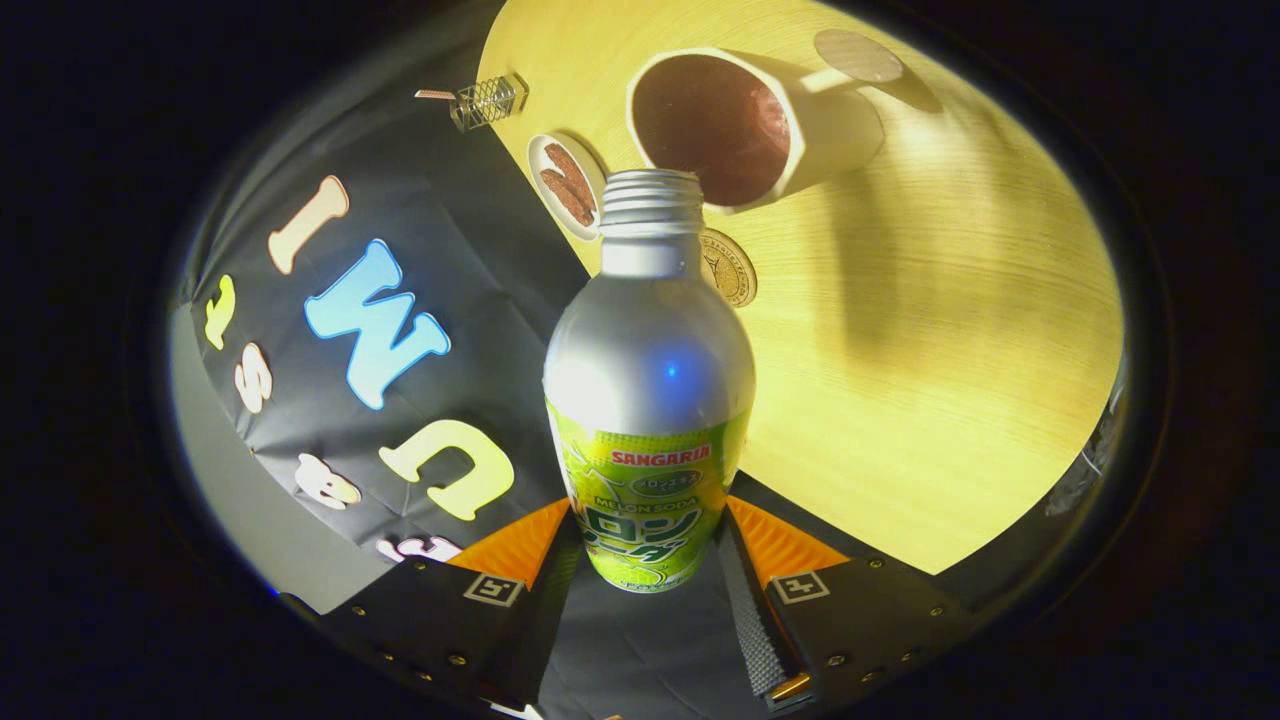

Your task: Take the bottle from table, then pour the juice into the cup, finally place the bottle on the coaster

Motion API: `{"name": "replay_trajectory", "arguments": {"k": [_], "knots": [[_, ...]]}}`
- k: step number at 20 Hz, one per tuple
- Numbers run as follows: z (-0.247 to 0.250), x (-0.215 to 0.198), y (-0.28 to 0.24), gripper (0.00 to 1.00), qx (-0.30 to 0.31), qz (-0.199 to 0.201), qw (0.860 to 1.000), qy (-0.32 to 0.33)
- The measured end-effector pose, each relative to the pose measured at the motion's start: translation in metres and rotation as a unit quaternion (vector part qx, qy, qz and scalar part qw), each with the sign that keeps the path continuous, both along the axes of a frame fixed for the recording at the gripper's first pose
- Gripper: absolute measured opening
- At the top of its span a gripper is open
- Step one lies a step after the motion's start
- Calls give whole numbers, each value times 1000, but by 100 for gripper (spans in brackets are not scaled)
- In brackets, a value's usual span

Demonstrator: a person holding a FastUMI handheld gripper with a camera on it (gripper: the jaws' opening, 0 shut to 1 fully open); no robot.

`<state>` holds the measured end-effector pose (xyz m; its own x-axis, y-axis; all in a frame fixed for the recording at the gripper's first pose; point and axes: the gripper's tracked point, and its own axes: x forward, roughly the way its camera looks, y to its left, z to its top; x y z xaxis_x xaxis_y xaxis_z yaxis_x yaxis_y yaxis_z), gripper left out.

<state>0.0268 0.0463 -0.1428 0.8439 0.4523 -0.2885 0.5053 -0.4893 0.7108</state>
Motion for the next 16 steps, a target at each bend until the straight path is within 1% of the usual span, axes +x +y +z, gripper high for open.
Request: {"name": "replay_trajectory", "arguments": {"k": [4, 8, 13, 16], "knots": [[-16, -3, 8, 75, -45, 17, 999, 0], [-30, -5, 6, 75, -100, 25, 995, -7], [-49, -10, 3, 75, -177, 38, 983, -7], [-61, -17, 6, 75, -232, 57, 971, -10]]}}
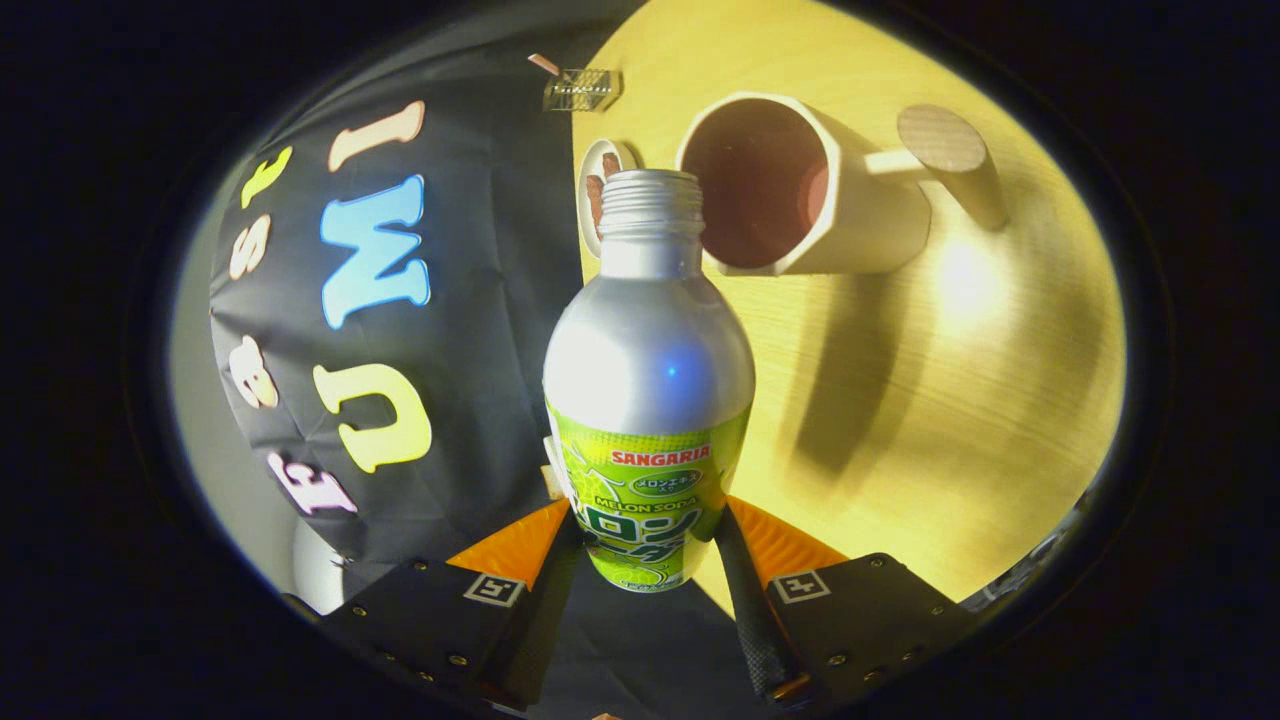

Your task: Take the bottle from table, then pour the juice into the cup, finally place the bottle on the coaster

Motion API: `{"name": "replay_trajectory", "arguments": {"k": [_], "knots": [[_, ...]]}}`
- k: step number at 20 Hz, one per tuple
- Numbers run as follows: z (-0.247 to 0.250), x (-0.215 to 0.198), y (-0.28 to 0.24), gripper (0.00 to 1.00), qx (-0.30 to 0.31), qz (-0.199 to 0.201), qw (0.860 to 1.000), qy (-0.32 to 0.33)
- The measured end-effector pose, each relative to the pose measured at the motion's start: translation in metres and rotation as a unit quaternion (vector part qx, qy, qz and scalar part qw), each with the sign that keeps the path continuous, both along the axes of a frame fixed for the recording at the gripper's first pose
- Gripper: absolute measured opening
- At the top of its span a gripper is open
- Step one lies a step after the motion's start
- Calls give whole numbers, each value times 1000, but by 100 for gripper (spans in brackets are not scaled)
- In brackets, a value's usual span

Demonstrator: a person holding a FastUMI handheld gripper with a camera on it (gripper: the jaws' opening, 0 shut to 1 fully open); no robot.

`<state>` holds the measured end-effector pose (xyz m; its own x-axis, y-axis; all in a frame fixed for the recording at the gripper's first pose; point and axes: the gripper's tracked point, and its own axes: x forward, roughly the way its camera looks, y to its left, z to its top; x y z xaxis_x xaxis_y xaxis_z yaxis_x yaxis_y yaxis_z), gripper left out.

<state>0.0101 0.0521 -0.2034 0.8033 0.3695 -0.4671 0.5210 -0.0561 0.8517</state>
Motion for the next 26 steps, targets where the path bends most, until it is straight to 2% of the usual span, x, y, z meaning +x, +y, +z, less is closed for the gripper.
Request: {"name": "replay_trajectory", "arguments": {"k": [3, 8, 14, 20, 26], "knots": [[-17, -7, -1, 75, -72, 31, 997, 1], [-40, -19, -8, 75, -192, 79, 978, 4], [-44, -17, -14, 75, -291, 93, 952, -12], [-41, -6, -23, 75, -411, 113, 904, -33], [-32, 26, -30, 75, -496, 120, 859, -47]]}}
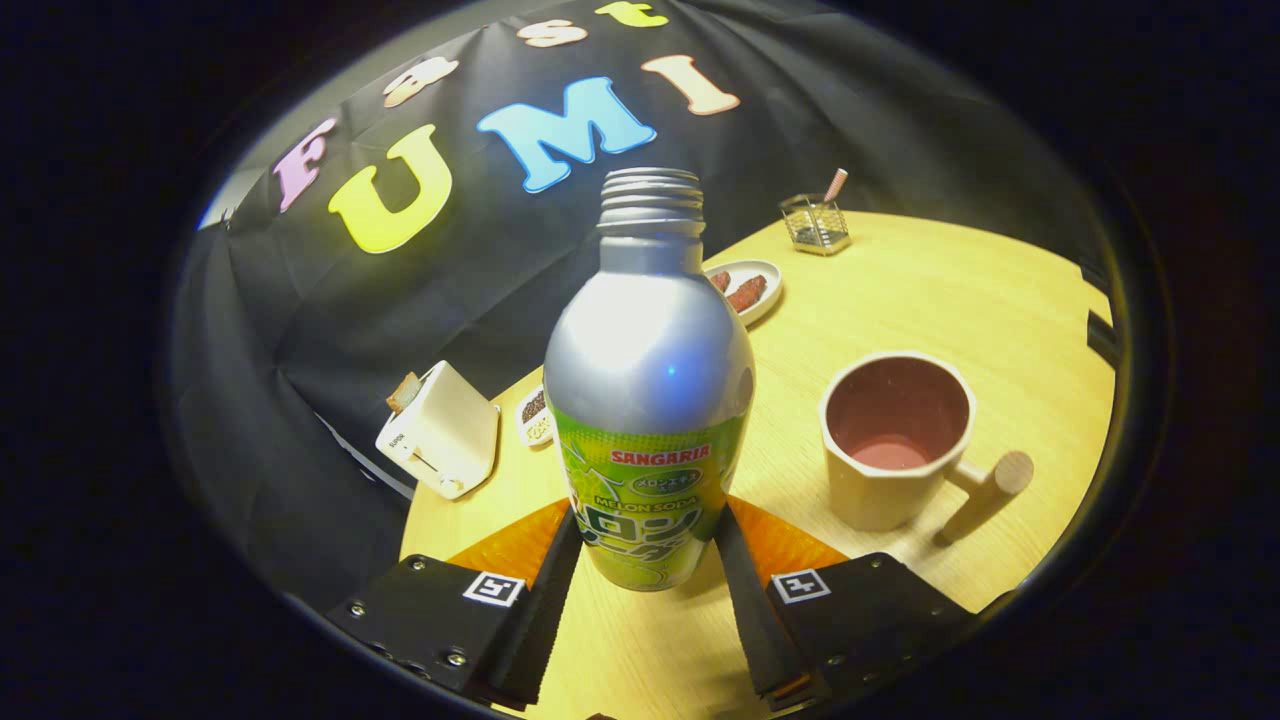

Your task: Take the bottle from table, then pour the juice into the cup, finally place the bottle on the coaster

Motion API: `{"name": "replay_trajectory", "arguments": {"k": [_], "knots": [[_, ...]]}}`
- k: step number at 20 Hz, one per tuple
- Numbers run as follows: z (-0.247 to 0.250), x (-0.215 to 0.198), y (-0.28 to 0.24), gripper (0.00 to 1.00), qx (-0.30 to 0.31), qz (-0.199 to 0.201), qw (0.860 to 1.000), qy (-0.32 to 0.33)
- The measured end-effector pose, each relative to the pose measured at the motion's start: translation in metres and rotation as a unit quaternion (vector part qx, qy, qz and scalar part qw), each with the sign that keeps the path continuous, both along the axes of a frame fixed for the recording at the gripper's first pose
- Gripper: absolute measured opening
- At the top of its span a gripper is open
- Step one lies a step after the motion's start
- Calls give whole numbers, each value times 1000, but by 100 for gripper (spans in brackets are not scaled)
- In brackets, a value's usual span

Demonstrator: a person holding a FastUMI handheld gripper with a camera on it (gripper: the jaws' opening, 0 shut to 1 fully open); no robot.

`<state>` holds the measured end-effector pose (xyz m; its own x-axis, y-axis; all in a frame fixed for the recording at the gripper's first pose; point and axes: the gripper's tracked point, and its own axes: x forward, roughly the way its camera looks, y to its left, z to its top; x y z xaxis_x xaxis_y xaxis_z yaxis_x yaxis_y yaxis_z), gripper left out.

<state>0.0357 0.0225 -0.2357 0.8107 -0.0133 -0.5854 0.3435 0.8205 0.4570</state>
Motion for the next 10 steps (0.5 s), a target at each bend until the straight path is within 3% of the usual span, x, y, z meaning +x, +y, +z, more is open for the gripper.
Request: {"name": "replay_trajectory", "arguments": {"k": [10], "knots": [[-3, 62, -5, 75, -101, 1, 995, -7]]}}
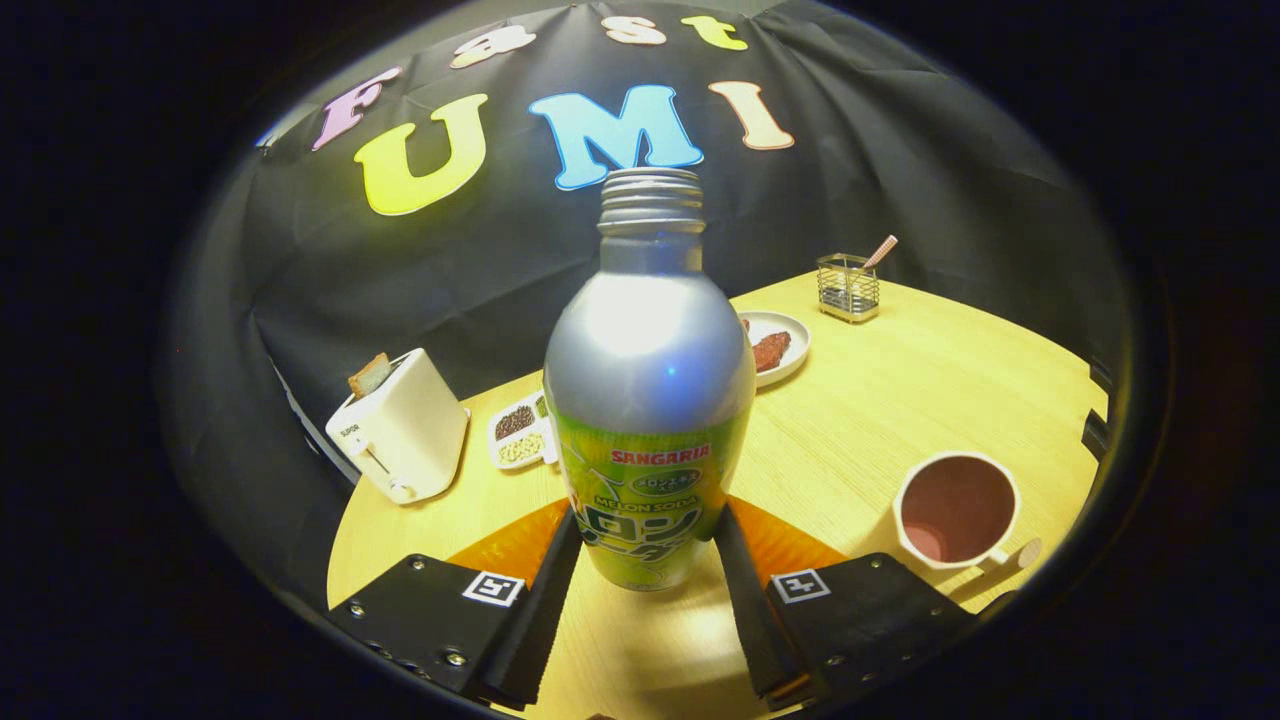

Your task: Take the bottle from table, then pour the juice into the cup, finally place the bottle on the coaster

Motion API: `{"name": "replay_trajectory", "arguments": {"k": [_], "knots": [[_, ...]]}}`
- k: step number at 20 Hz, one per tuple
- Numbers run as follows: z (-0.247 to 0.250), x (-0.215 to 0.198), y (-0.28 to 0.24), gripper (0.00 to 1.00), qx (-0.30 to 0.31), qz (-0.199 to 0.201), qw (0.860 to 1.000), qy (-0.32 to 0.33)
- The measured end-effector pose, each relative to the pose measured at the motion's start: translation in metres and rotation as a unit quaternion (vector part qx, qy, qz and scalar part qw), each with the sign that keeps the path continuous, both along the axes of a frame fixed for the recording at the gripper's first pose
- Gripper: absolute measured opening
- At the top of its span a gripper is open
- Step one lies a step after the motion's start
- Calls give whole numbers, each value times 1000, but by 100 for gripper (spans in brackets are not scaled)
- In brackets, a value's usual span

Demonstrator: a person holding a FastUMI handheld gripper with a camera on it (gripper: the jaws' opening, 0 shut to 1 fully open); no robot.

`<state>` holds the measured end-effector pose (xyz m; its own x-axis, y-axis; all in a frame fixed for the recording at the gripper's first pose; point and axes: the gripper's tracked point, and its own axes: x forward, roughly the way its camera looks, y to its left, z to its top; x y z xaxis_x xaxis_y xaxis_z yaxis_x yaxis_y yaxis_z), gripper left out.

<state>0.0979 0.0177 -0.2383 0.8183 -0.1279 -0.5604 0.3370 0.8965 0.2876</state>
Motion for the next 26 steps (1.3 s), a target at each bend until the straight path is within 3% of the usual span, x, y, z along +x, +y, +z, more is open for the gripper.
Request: {"name": "replay_trajectory", "arguments": {"k": [9, 15, 26], "knots": [[-23, 42, -20, 76, -70, 3, 998, 6], [-45, 60, -10, 77, -115, 55, 992, 24], [-64, 61, -5, 80, -139, 78, 986, 42]]}}
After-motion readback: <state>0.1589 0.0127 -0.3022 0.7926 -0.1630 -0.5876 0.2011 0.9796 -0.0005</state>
